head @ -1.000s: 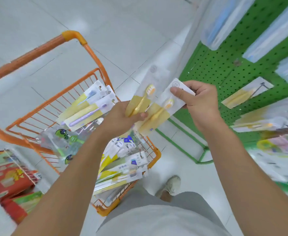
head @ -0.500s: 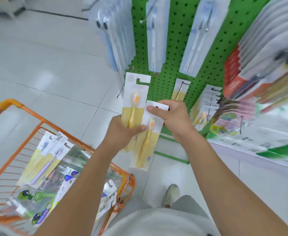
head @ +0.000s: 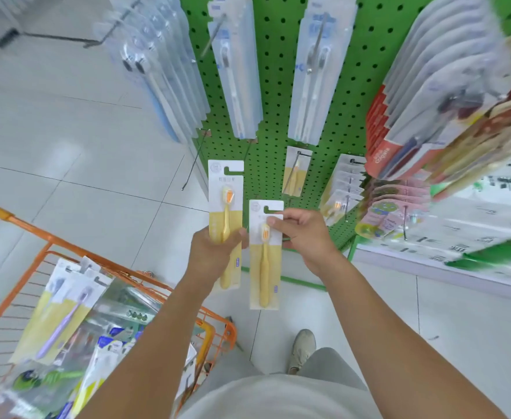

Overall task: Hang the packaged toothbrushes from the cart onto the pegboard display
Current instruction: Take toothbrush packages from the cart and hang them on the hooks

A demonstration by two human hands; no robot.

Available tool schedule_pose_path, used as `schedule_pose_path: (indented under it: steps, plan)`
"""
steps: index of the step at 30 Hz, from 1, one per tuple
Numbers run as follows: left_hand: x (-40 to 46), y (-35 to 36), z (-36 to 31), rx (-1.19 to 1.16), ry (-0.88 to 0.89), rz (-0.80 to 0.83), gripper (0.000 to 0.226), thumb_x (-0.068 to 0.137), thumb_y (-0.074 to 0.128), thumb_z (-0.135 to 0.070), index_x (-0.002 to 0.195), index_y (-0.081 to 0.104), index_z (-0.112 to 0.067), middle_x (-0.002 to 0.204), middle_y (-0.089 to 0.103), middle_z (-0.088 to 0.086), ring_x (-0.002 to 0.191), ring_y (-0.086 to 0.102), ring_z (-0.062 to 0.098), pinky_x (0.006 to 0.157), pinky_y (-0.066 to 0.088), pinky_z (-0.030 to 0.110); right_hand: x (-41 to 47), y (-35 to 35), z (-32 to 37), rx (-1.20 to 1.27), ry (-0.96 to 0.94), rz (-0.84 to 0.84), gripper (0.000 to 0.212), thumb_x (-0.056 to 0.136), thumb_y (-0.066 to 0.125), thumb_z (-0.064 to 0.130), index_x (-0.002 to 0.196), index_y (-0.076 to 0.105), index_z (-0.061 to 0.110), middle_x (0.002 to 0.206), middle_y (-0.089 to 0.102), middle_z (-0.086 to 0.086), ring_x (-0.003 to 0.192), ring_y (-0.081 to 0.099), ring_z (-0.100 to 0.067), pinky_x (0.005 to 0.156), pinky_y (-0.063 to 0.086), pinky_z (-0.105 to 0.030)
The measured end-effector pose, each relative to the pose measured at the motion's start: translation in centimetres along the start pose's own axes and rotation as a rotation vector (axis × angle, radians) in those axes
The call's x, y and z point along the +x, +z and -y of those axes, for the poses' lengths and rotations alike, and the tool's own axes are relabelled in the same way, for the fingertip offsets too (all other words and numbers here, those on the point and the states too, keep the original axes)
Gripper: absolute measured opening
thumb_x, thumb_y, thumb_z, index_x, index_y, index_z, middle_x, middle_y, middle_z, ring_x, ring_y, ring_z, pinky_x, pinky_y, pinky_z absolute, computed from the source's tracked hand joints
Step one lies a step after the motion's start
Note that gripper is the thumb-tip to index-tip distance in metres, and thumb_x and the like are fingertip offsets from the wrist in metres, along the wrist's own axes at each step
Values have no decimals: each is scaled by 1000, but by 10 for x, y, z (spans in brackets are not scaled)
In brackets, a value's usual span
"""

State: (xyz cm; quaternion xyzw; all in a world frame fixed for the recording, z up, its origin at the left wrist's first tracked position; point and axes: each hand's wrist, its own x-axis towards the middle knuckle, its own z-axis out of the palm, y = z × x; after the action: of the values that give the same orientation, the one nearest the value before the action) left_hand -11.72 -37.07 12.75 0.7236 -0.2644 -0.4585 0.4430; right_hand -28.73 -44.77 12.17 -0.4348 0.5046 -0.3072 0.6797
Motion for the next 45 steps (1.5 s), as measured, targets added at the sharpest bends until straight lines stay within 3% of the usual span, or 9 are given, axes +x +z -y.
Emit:
schedule_pose_path:
  steps: [3, 10, 14, 21, 26, 34, 37, 41, 45]
  plan:
    - [3, -4, 12, -128, -60, 7, 18, 95, 68, -30, 95, 74, -13, 86, 77, 6, 80, 76, 25, 78, 60, 40, 6, 1, -12, -33, 33, -130, 13, 86, 78, 10, 84, 73, -1, 75, 72, -11, 63, 68, -15, 58, 57, -28]
    - [11, -13, 24, -61, -116, 76, 30, 96, 63, -42, 94, 74, -14, 80, 76, -1, 74, 71, 11, 67, 54, 24, 38, -2, -29, -31, 110, -228, 13, 94, 71, 12, 103, 74, 4, 103, 76, -15, 91, 73, -31, 82, 62, -46]
    - [16, -13, 27, -64, -114, 90, 27, 94, 65, -43, 99, 74, -18, 99, 76, 8, 89, 71, 20, 77, 56, 30, 51, -6, -34, -48, 145, -254, 7, 95, 68, 10, 97, 74, 7, 103, 76, -15, 88, 73, -27, 82, 62, -46]
    - [17, -9, 31, -54, -111, 127, 24, 94, 67, -40, 104, 74, -20, 95, 76, 3, 93, 72, 22, 83, 57, 35, 68, -12, -42, -30, 189, -342, 3, 92, 73, 12, 90, 74, 10, 100, 77, -11, 92, 75, -29, 77, 62, -39]
    - [18, -5, 37, 11, -61, 148, 13, 93, 70, -30, 98, 73, -18, 88, 74, -4, 83, 69, 13, 71, 51, 23, 95, -11, -33, -14, 195, -490, 14, 87, 79, 25, 86, 71, 14, 98, 72, -1, 98, 65, -22, 104, 52, -43]
    - [16, -6, 42, 56, -39, 149, 19, 94, 69, -29, 103, 72, -13, 95, 74, 5, 79, 67, 11, 65, 50, 19, 132, -1, 24, 1, 163, -638, 28, 100, 61, 29, 122, 61, 11, 118, 67, -6, 97, 58, -21, 84, 45, -29]
    - [16, -3, 40, 54, -39, 155, 20, 97, 64, -30, 107, 70, -14, 98, 73, 2, 81, 67, 8, 58, 47, 8, 128, 2, 29, -3, 157, -677, 41, 102, 57, 29, 139, 49, 11, 137, 59, -8, 121, 57, -28, 98, 47, -38]
    - [15, 4, 35, 49, -28, 211, 17, 102, 53, -35, 102, 66, -24, 92, 71, -9, 82, 66, 1, 60, 46, 7, 69, 9, 8, 48, 72, -612, 33, 102, 56, 31, 130, 58, 13, 127, 64, -1, 115, 61, -22, 102, 50, -39]
    - [18, 12, 31, 141, -31, 368, 23, 101, 55, -37, 110, 68, -21, 104, 73, 1, 97, 69, 15, 85, 54, 28, 3, 10, -6, 4, 18, -167, 14, 98, 65, 25, 105, 69, 13, 95, 77, -1, 89, 73, -17, 78, 60, -31]
